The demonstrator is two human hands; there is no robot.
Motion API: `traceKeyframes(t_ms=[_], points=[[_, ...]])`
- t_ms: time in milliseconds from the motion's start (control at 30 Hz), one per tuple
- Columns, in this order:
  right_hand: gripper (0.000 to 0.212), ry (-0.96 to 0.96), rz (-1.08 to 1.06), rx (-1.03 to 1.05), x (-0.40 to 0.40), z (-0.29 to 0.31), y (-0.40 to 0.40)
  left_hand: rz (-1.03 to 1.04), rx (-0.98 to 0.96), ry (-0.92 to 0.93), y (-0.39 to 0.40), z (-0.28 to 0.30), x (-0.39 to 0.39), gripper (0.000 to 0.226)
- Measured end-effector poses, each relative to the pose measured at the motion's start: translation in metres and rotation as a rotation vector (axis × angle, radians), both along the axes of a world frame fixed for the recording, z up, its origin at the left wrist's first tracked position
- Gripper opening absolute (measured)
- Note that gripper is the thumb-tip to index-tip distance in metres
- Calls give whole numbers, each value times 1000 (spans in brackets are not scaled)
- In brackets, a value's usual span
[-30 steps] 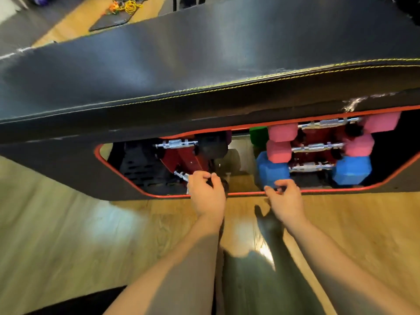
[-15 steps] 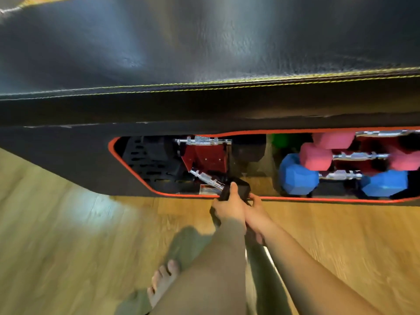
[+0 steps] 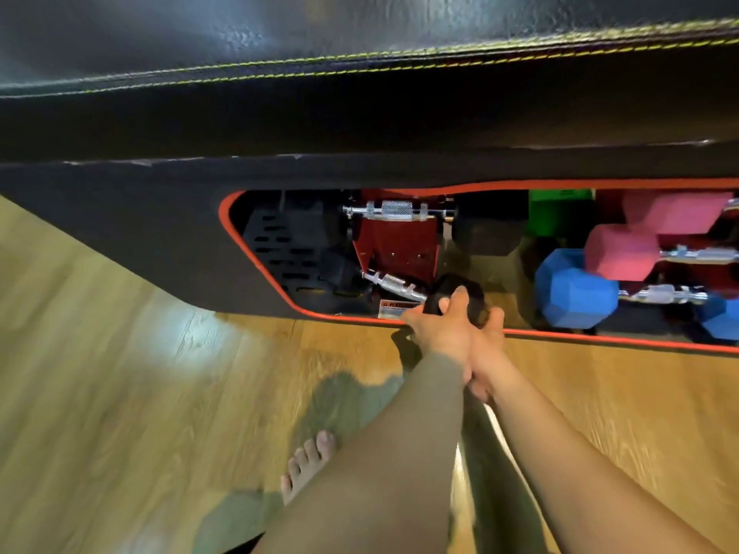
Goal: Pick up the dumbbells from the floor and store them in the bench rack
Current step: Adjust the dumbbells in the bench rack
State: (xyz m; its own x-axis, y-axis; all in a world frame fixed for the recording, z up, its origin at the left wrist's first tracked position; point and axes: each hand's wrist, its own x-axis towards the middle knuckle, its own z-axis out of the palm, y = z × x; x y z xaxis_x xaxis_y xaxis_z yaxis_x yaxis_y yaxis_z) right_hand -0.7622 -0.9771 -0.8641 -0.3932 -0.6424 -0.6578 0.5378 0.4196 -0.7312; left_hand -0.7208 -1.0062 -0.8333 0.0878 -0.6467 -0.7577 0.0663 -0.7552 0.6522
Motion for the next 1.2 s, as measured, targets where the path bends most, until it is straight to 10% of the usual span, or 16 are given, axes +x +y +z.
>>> traceKeyframes(t_ms=[300,433,533,667,1200], points=[[52,629,274,96,-27,-2,-26,-562,-321,-437,-2,7,-12,71],[82,866,330,174,-12,6,-36,-281,-501,-771,-7,-11,34,31],[102,1062,379,282,-5,1,-41,14,-422,-964,-24,-13,82,79],[103,1298,389,426,7,4,-48,-264,-334,-959,-82,-24,111,132],[93,1225,308,392,5,5,-53,-424,-411,-871,-110,-35,107,112]])
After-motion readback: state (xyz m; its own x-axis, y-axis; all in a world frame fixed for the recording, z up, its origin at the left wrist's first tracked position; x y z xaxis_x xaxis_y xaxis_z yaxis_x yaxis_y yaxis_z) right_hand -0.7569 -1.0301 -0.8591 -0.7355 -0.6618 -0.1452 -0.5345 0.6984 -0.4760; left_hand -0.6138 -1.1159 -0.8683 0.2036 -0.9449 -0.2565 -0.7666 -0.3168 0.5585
